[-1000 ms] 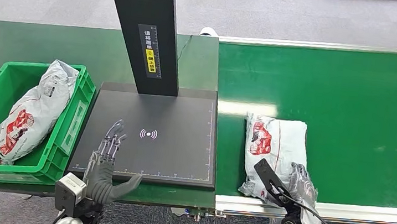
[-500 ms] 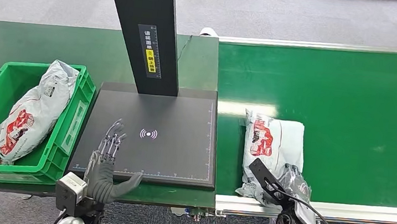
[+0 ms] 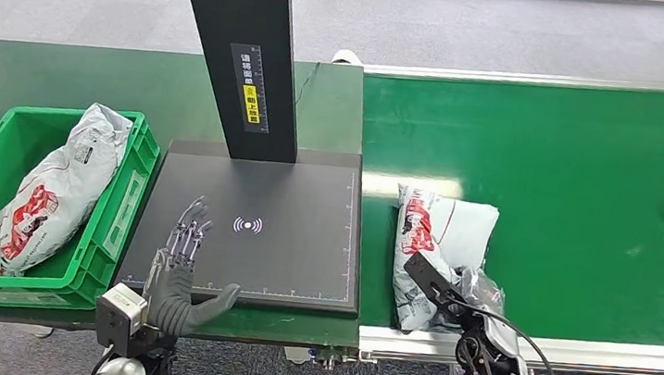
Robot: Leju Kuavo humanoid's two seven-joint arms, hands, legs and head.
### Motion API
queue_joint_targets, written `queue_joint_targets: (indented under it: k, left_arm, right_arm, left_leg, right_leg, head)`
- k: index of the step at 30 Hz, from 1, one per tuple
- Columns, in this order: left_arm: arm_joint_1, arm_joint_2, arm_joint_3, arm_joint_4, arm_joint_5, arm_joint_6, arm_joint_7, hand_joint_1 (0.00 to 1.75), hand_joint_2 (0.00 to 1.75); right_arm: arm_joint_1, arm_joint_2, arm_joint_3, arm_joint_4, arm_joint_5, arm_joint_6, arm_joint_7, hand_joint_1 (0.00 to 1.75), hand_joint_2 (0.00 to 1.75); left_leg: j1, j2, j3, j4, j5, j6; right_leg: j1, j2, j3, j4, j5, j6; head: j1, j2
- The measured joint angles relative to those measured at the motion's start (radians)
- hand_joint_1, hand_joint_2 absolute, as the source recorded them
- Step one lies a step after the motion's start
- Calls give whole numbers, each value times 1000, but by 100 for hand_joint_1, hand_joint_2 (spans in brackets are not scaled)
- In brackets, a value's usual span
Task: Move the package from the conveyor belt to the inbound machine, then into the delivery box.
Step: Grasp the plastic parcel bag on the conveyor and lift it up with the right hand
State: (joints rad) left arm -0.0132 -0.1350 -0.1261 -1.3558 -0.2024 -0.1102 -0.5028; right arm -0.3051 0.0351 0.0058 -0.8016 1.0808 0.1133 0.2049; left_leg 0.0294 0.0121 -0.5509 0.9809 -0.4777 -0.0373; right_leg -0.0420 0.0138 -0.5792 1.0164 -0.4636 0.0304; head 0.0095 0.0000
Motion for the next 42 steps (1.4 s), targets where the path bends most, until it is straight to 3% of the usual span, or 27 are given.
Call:
queue_joint_targets:
  k: [17, 27, 31, 33, 37, 42]
  left_arm:
    - [14, 4, 15, 0, -6, 0, -1, 0, 175]
    - [33, 4, 18, -17, -6, 2, -3, 0, 175]
    - [76, 5, 28, -61, -6, -6, -30, 0, 175]
    - [76, 5, 29, -63, -6, -6, -37, 0, 175]
    - [76, 5, 29, -67, -6, -7, -39, 0, 175]
    - [76, 5, 33, -69, -6, -8, -40, 0, 175]
  right_arm:
    - [-9, -3, 35, 30, -24, -30, -27, 175, 175]
    - [3, -1, 43, 21, -11, -157, -30, 175, 175]
    - [65, 18, 29, -189, -324, -324, -365, 175, 175]
    - [82, 29, 29, -251, -416, -347, -449, 175, 175]
    - [107, 43, 29, -337, -528, -386, -554, 175, 175]
    - [122, 52, 29, -398, -564, -411, -597, 175, 175]
  left_leg:
    - [0, -2, -4, 0, 0, 0]
    - [0, -3, -6, 0, 0, 0]
    - [0, -3, -10, 0, 0, 0]
    - [0, -3, -11, 0, 0, 0]
    - [0, -2, -12, 0, 0, 0]
    - [0, -3, -13, 0, 0, 0]
  right_leg:
    - [0, -1, -3, 0, -1, 0]
    - [0, -1, -4, 0, -1, 0]
    - [0, -1, -9, 0, -1, 1]
    - [0, -1, -10, 0, -1, 0]
    - [0, -1, -11, 0, -1, 0]
    - [0, -1, -11, 0, -1, 1]
  head:
    - [0, 0]
    - [0, 0]
    - [0, 0]
    - [0, 0]
    - [0, 0]
    - [0, 0]
